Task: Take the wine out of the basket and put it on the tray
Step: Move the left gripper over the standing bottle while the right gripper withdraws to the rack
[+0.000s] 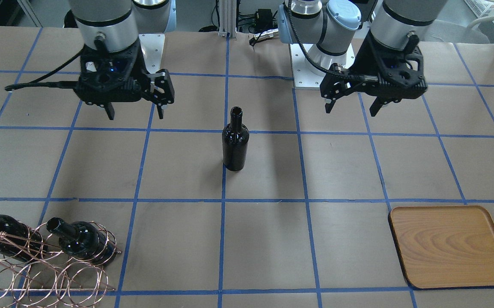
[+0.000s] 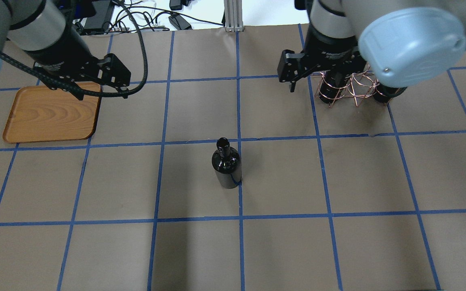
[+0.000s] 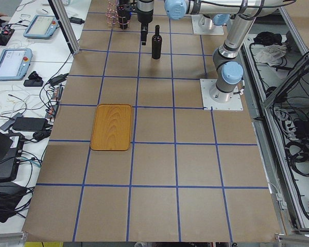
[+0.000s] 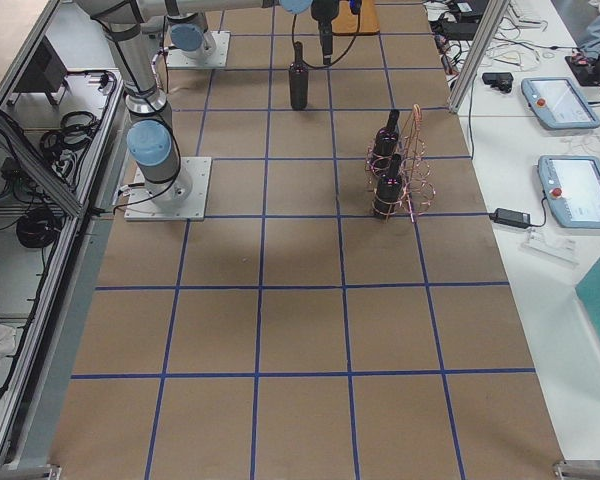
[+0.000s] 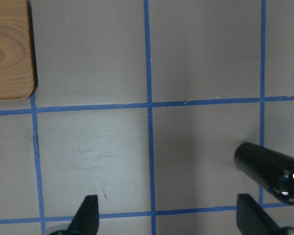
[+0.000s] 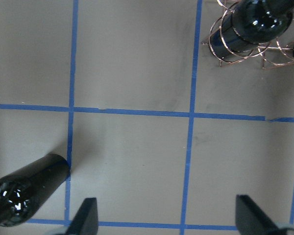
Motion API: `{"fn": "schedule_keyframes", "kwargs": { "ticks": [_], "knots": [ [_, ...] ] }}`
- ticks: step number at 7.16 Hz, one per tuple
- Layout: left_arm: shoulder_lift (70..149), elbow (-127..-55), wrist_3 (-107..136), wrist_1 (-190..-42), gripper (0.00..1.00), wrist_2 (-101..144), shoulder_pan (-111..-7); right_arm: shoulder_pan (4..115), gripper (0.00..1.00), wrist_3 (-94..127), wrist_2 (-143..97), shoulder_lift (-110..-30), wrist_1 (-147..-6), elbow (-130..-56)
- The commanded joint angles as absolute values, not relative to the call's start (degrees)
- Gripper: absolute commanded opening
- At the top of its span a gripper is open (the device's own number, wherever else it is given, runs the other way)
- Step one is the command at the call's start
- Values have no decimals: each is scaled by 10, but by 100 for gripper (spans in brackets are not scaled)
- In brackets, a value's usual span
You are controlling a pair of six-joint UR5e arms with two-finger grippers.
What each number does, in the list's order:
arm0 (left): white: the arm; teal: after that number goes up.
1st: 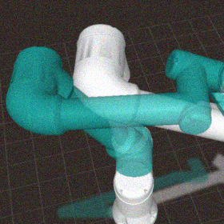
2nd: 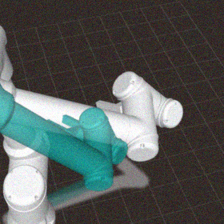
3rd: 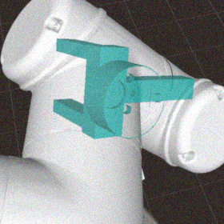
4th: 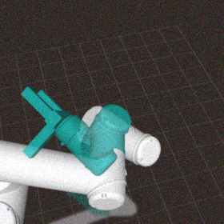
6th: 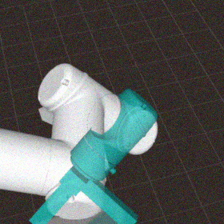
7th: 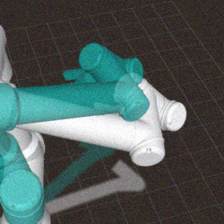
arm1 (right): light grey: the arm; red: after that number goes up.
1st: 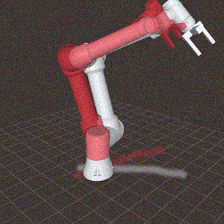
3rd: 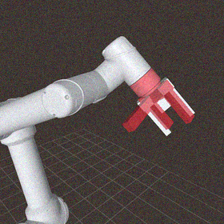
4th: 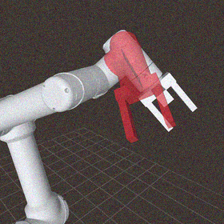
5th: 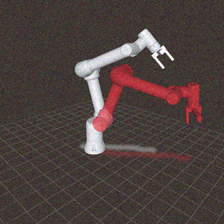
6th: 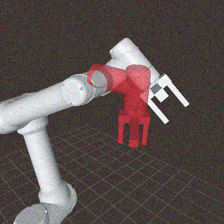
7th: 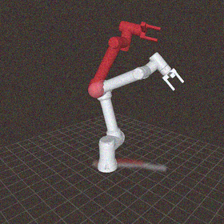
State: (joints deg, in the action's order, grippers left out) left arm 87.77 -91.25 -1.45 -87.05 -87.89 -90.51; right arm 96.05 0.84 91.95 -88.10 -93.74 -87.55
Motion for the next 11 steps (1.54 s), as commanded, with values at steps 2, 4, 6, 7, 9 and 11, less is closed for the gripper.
{"fn": "schedule_keyframes", "kwargs": {
  "ticks": [2,4,6,7,9,11],
  "knots": [
    [890,-915,63,-853,100,-875,-1008,897,100,-63,918,-909,-925,-876],
    [922,-915,87,-803,100,-875,-1062,898,100,-63,918,-910,-924,-877],
    [956,-915,105,-776,100,-875,-1093,898,100,-63,917,-910,-923,-877],
    [969,-918,106,-773,100,-875,-1100,898,100,-63,917,-910,-923,-877],
    [983,-936,108,-772,100,-879,-1123,899,100,-59,916,-910,-932,-868],
    [990,-954,102,-773,94,-875,-1128,899,100,-58,918,-908,-920,-854]
  ]
}}
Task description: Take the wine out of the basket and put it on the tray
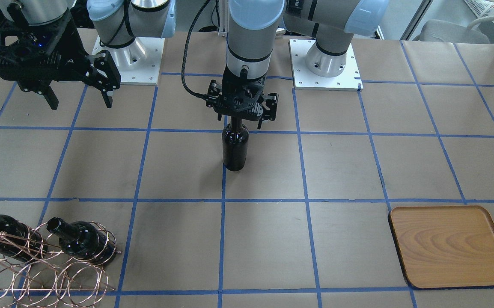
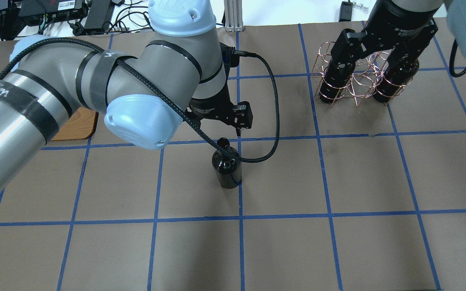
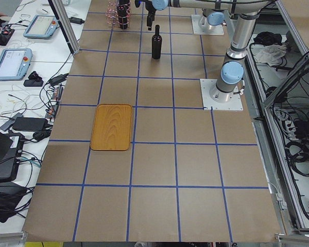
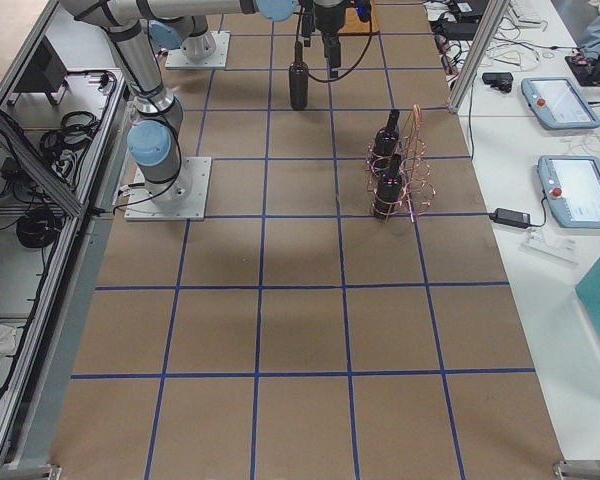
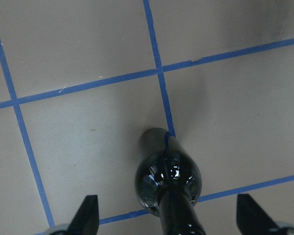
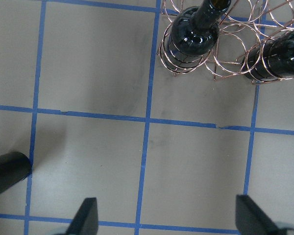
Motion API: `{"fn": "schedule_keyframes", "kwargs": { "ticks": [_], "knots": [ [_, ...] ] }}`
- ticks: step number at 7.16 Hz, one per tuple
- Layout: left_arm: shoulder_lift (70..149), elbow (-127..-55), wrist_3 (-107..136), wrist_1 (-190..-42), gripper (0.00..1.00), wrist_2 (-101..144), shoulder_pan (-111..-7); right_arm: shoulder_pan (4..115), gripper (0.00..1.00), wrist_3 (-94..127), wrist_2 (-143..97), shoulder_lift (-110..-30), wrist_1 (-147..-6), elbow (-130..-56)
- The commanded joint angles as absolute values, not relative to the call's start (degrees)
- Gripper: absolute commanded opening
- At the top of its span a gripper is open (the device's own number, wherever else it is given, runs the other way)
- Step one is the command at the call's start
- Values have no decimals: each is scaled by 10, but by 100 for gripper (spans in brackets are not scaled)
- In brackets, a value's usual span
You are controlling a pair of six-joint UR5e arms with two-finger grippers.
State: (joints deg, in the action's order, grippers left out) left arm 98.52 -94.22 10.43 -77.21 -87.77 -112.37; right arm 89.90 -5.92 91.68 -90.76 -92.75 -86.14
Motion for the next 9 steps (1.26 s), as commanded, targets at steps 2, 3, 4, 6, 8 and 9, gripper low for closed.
{"fn": "schedule_keyframes", "kwargs": {
  "ticks": [2,3,4,6,8,9],
  "knots": [
    [990,-976,97,-773,83,-881,-1136,899,100,-42,918,-909,-896,-854],
    [990,-977,96,-773,79,-880,-1136,899,100,-11,904,-908,-894,-853],
    [990,-977,97,-772,64,-879,-1136,899,100,-8,904,-908,-886,-852],
    [990,-973,89,-770,26,-880,-1136,899,100,-7,906,-909,-870,-852],
    [990,-971,84,-770,0,-878,-1136,899,100,-8,906,-910,-870,-852],
    [989,-969,84,-770,0,-881,-1134,899,100,-8,908,-910,-869,-852]
  ]
}}
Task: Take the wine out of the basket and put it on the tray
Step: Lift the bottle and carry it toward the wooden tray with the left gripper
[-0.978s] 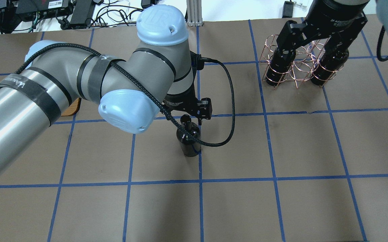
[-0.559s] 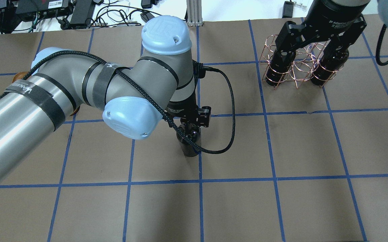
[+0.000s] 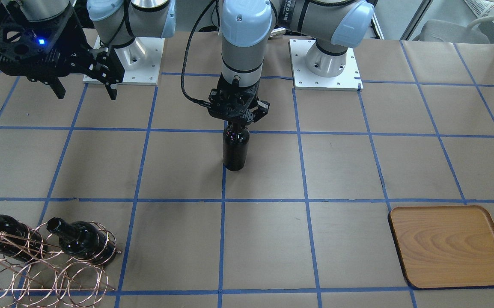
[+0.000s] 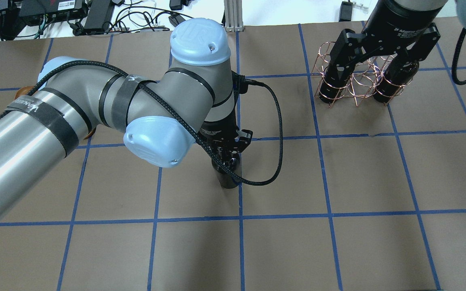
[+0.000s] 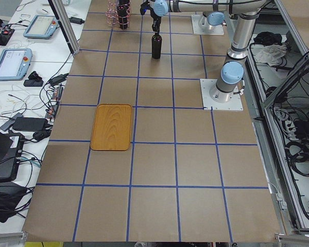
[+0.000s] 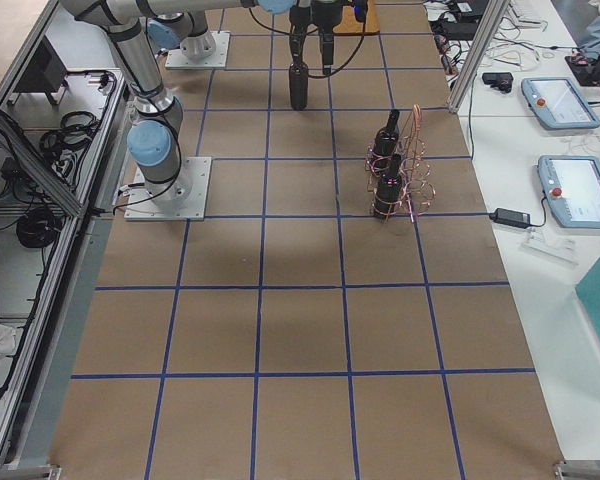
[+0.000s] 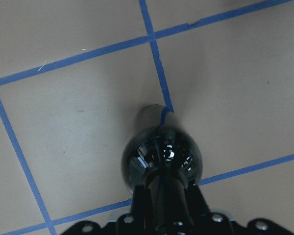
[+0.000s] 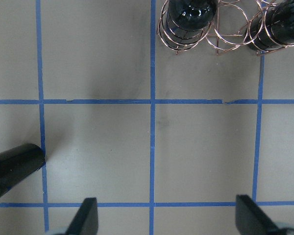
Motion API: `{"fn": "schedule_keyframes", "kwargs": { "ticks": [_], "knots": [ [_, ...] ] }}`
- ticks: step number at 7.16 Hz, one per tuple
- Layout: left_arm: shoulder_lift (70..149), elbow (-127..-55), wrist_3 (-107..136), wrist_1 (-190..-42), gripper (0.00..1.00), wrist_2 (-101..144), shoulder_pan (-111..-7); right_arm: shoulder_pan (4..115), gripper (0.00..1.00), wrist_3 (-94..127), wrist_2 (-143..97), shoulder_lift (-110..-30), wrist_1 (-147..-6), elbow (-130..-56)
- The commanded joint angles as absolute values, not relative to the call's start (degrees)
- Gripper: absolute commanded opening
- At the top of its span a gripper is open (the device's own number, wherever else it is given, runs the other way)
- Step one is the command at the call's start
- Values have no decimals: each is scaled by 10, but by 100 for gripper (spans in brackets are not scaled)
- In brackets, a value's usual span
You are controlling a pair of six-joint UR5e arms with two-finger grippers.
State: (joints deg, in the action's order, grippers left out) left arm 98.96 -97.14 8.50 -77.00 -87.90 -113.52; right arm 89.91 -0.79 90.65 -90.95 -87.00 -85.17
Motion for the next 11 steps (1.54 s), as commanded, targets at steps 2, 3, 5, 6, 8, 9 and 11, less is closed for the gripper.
{"fn": "schedule_keyframes", "kwargs": {
  "ticks": [2,3,5,6,8,9,11],
  "knots": [
    [982,-935,49,-779,0,-887,-1119,899,100,-8,909,-910,-870,-852],
    [983,-900,41,-800,0,-900,-1081,899,100,-8,916,-910,-870,-852],
    [981,-852,-59,-835,0,-896,-965,899,100,-8,916,-911,-870,-852],
    [980,-848,-97,-838,0,-885,-902,899,100,-9,918,-911,-868,-852],
    [988,-833,-168,-857,0,-869,-801,899,100,-9,922,-914,-869,-852],
    [988,-817,-211,-887,0,-883,-756,899,100,-11,922,-913,-869,-852],
    [1006,-801,-313,-884,0,-887,-672,899,100,-13,922,-914,-867,-852]
  ]
}}
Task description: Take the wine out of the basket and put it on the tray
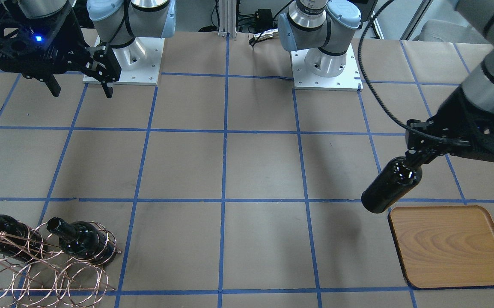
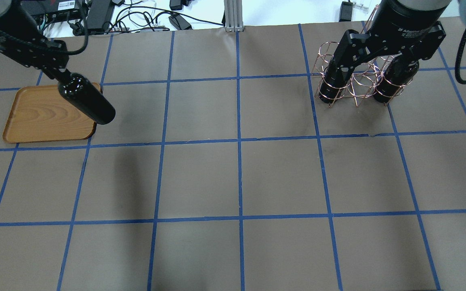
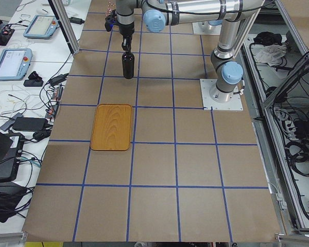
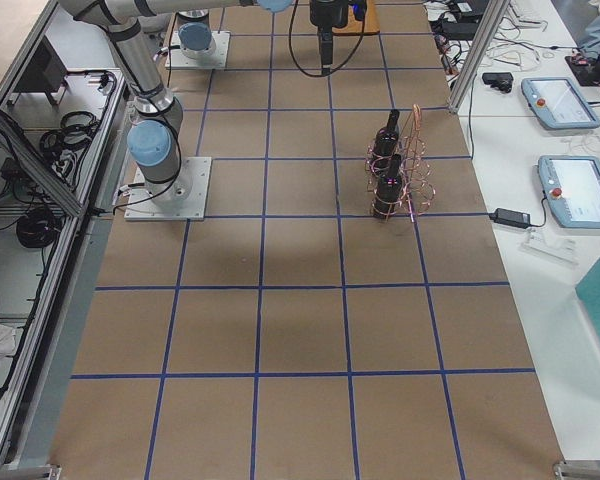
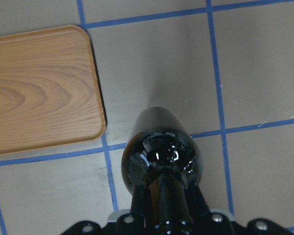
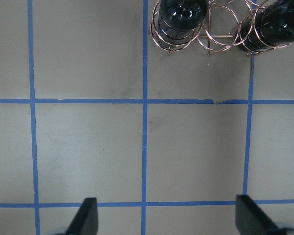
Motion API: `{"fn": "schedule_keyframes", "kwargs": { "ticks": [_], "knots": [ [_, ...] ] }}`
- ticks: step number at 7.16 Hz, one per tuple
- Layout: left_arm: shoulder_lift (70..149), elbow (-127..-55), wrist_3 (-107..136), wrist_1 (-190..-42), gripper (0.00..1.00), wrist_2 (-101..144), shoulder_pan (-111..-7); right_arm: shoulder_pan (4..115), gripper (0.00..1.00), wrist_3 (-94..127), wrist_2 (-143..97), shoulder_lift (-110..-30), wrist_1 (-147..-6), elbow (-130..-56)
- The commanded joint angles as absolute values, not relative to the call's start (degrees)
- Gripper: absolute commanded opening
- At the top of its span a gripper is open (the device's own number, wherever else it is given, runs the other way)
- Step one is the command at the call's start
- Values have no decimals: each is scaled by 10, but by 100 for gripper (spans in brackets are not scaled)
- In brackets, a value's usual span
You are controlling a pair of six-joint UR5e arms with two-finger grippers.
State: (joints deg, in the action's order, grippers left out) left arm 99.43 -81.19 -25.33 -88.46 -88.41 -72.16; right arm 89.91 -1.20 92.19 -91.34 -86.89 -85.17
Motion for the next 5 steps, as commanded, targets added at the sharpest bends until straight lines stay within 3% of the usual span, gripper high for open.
{"fn": "schedule_keyframes", "kwargs": {
  "ticks": [1,5],
  "knots": [
    [1025,-782,-327,-869,0,-891,-651,899,100,-14,922,-914,-868,-852],
    [1115,-745,-374,-807,0,-913,-616,899,100,-17,922,-916,-866,-853]
  ]
}}
